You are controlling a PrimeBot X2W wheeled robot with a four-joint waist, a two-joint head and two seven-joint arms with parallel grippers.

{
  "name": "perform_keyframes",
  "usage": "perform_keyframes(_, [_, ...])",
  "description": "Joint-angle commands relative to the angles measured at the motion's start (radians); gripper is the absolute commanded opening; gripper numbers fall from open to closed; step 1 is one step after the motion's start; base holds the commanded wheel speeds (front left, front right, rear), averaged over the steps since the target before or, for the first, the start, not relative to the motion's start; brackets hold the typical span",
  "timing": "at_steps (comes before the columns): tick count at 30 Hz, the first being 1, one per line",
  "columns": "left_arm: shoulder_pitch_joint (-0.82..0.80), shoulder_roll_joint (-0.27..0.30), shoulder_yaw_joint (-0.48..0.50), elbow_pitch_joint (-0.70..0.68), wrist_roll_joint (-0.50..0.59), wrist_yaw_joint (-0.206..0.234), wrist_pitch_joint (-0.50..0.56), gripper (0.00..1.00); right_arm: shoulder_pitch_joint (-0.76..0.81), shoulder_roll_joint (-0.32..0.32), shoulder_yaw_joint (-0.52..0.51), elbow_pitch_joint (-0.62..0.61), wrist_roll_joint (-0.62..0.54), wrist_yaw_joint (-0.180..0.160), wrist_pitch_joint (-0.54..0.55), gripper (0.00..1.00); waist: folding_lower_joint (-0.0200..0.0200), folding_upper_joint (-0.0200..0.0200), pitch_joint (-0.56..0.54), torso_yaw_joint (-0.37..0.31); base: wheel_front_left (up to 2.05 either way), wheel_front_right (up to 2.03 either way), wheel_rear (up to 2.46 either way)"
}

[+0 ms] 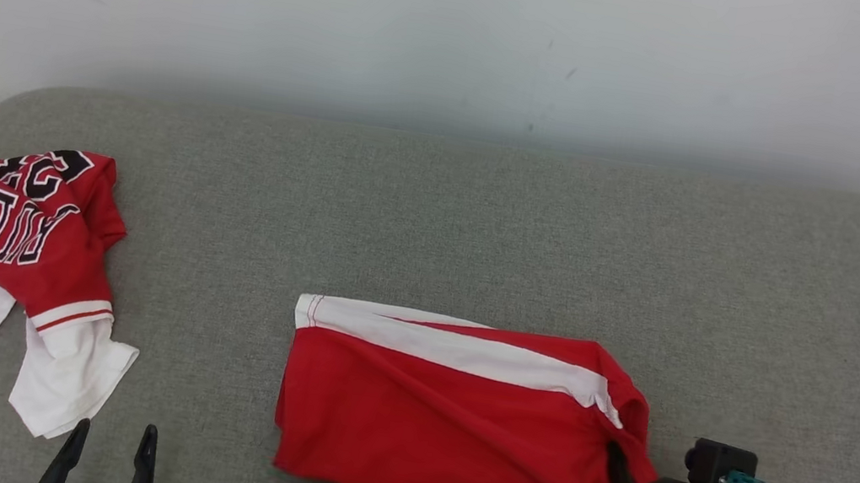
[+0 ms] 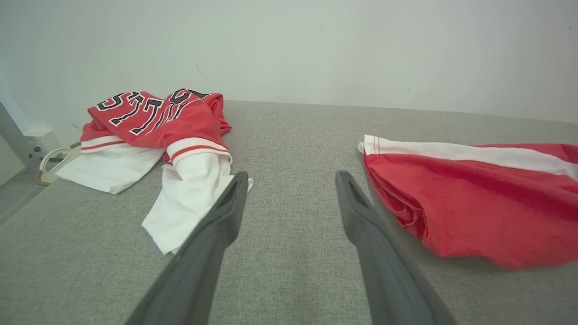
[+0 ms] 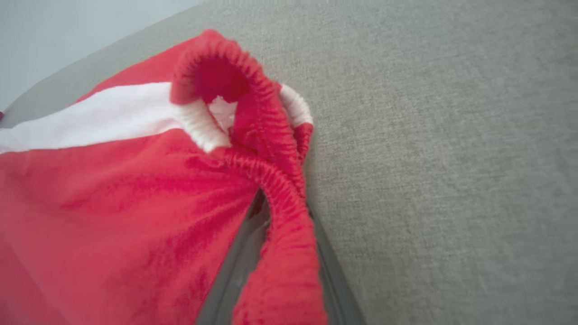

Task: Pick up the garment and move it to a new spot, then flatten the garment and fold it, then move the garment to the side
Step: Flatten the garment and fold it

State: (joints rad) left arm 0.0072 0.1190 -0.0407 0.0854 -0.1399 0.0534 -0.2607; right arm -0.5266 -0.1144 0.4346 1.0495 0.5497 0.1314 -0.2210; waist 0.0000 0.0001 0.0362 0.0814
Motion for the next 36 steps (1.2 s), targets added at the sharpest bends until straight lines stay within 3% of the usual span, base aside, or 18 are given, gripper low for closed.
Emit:
perform_keyframes(1, [0.004, -0.001, 0.006, 0.003, 0.006, -0.003, -0.003, 1.0, 0.003, -0.018, -0.002, 0.01, 0.015, -0.001, -0.003, 0.0, 0.0, -0.0001, -0.002, -0.002, 0.0, 0.0, 0.0])
perform_keyframes(11, [0.023, -0.015, 0.021, -0.004, 0.006, -0.006, -0.003, 1.0, -0.024, -0.173, 0.009, -0.004, 0.085, -0.001, -0.027, 0.0, 0.0, -0.0001, -0.02, -0.041, 0.0, 0.0, 0.0])
perform_keyframes(15, [0.028, -0.022, 0.027, -0.002, 0.004, -0.012, -0.003, 1.0, -0.027, -0.203, 0.038, -0.049, 0.125, -0.001, 0.004, 0.0, 0.0, -0.0001, -0.024, -0.056, 0.0, 0.0, 0.0])
perform_keyframes(21, [0.032, -0.03, 0.037, 0.003, -0.001, -0.02, -0.003, 1.0, 0.017, -0.248, 0.143, -0.252, 0.256, -0.001, 0.094, 0.0, 0.0, -0.0001, -0.034, -0.076, 0.0, 0.0, 0.0])
perform_keyframes(22, [0.029, -0.033, 0.039, 0.006, -0.001, -0.025, -0.003, 1.0, 0.029, -0.266, 0.166, -0.337, 0.325, -0.001, 0.123, 0.0, 0.0, -0.0001, -0.036, -0.079, 0.0, 0.0, 0.0])
perform_keyframes(27, [0.026, -0.042, 0.035, 0.009, 0.006, -0.031, -0.003, 1.0, 0.056, -0.307, 0.227, -0.514, 0.469, -0.001, 0.207, 0.0, 0.0, -0.0001, -0.043, -0.078, 0.0, 0.0, 0.0])
perform_keyframes(36, [0.017, -0.052, 0.019, 0.019, 0.008, -0.041, -0.003, 1.0, 0.062, -0.31, 0.292, -0.64, 0.61, -0.001, 0.291, 0.0, 0.0, -0.0001, -0.048, -0.043, 0.0, 0.0, 0.0])
